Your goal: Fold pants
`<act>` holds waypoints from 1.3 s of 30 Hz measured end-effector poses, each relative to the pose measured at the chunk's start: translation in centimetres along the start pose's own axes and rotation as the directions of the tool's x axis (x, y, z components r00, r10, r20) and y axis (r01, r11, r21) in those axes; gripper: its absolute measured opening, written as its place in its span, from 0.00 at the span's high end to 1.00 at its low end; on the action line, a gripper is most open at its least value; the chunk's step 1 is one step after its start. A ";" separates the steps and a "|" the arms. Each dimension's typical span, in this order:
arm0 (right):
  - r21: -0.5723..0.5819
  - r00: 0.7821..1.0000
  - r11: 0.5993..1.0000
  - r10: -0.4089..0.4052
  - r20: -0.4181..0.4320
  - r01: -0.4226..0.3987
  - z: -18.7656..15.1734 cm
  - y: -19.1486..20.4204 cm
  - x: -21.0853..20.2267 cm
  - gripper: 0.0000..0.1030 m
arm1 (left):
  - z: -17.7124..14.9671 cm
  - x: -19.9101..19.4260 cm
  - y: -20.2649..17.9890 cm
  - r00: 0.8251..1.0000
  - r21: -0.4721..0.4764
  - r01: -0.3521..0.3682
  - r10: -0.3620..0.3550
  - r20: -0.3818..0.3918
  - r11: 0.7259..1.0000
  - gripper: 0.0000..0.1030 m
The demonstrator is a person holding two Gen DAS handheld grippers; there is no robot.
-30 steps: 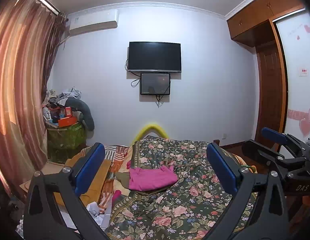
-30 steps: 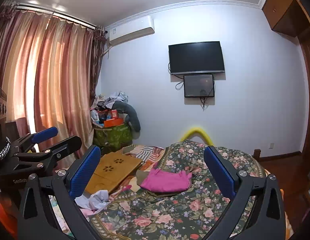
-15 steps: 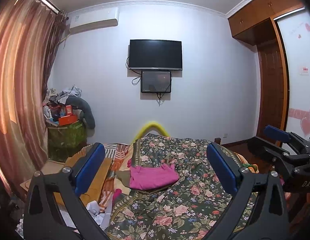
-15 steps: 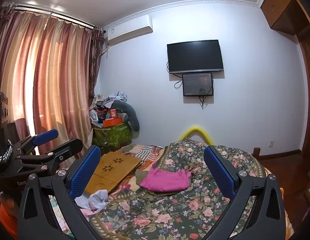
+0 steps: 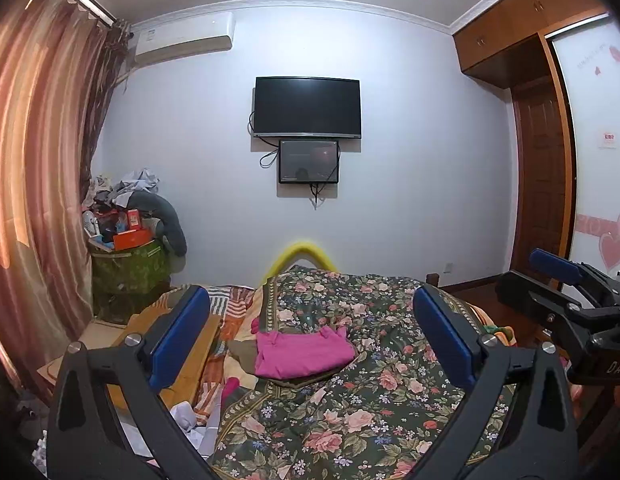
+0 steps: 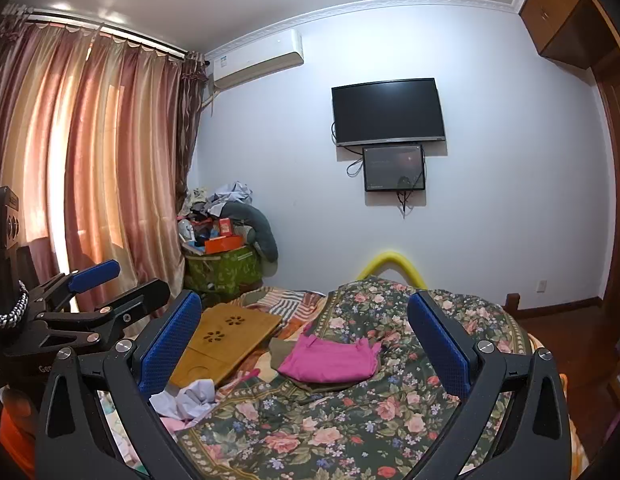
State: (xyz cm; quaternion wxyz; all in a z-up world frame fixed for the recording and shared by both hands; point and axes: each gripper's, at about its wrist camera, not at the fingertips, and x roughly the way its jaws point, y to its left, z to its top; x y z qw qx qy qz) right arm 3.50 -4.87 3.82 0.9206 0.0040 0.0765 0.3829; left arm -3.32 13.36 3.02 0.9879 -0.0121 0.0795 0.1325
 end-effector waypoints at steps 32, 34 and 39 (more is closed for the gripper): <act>0.005 1.000 1.000 0.001 0.012 -0.001 0.1 0.0 -0.5 0.00 | 0.1 -0.1 0.0 0.999 -0.006 0.050 -0.050 -0.015 0.999 0.00; 0.005 1.000 1.000 0.001 0.010 -0.001 0.1 0.0 -0.5 0.00 | 0.0 0.0 0.1 0.998 -0.010 0.053 -0.053 -0.019 0.999 0.00; 0.011 1.000 1.000 -0.001 0.001 0.001 0.0 -0.1 -0.2 0.00 | -0.2 0.5 0.1 0.998 -0.015 0.057 -0.057 -0.035 0.998 0.00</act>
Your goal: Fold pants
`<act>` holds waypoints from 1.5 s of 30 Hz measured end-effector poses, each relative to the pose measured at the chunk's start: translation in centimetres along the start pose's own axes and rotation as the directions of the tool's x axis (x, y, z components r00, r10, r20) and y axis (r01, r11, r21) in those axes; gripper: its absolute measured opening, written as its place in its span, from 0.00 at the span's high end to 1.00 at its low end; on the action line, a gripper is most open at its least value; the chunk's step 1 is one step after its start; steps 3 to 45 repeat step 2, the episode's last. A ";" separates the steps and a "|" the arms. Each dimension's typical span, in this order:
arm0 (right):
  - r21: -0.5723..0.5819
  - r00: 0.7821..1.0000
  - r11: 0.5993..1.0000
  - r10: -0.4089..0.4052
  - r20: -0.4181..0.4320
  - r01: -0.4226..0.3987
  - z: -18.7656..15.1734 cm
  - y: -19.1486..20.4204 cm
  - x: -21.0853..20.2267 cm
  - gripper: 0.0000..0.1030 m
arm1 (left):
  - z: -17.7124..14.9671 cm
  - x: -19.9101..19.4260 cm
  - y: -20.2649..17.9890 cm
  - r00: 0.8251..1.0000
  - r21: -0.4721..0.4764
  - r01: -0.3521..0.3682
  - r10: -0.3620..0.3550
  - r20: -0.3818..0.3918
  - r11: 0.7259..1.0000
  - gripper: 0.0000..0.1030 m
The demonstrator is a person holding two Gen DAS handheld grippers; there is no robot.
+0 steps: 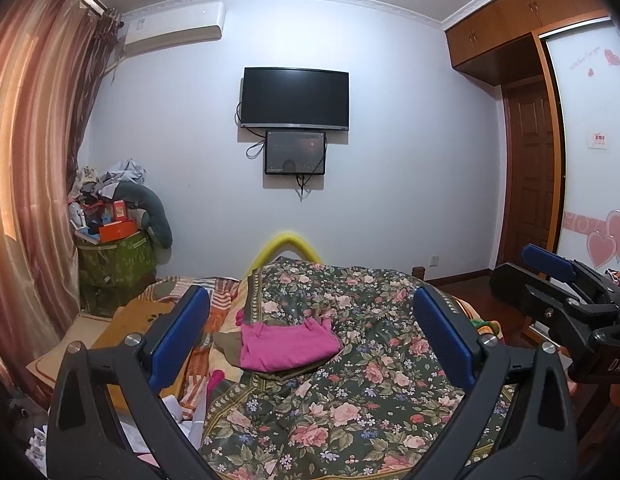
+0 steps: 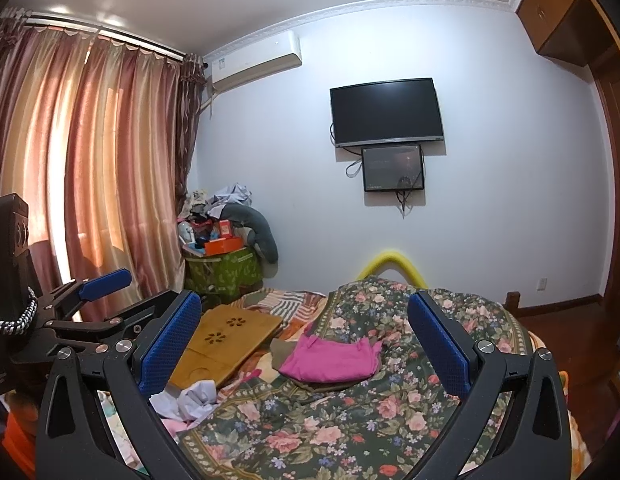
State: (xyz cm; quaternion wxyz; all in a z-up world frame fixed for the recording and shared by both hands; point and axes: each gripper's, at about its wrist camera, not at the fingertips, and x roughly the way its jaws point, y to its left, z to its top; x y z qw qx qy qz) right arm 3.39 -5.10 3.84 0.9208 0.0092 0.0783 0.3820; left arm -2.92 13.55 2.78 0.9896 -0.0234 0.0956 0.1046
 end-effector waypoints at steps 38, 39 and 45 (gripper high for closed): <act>0.002 1.000 1.000 -0.001 -0.004 0.001 0.0 0.0 0.1 0.00 | -0.1 0.3 0.1 1.000 -0.002 0.000 0.000 -0.005 1.000 0.00; 0.002 1.000 1.000 -0.001 -0.004 0.001 0.0 0.0 0.1 0.00 | -0.1 0.3 0.1 1.000 -0.002 0.000 0.000 -0.005 1.000 0.00; 0.002 1.000 1.000 -0.001 -0.004 0.001 0.0 0.0 0.1 0.00 | -0.1 0.3 0.1 1.000 -0.002 0.000 0.000 -0.005 1.000 0.00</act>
